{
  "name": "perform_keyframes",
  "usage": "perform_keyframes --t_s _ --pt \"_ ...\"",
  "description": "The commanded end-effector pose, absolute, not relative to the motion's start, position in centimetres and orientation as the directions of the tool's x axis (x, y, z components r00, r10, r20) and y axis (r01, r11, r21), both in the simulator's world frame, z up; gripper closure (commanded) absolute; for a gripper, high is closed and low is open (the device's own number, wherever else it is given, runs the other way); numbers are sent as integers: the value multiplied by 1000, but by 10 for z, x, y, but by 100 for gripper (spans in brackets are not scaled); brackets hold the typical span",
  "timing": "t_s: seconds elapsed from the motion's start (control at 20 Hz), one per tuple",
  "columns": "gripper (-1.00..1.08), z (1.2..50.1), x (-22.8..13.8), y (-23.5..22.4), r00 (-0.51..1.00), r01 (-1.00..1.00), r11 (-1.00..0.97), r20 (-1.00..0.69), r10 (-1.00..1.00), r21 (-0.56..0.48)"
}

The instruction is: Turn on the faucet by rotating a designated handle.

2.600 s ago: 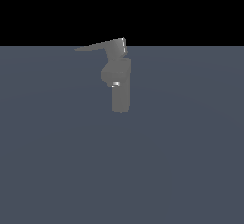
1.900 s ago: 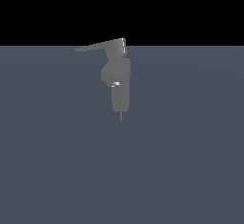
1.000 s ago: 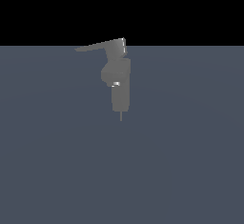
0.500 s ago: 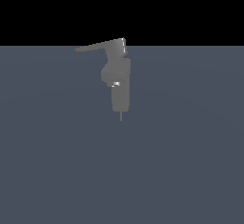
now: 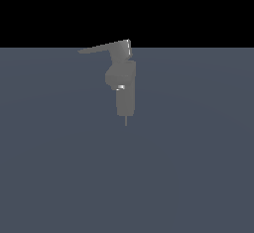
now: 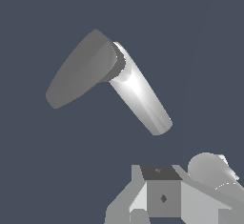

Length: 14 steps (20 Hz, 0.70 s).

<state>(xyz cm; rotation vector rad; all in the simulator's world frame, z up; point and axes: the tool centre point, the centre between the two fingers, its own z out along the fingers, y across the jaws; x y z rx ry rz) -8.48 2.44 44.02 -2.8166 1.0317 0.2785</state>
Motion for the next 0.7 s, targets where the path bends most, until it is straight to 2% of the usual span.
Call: perform_keyframes --t_s 0.0,0.65 --pt "108 431 -70 29 702 -699 -714 -229 -675 -38" --pt "108 376 0 58 421 -889 -449 -226 -878 88"
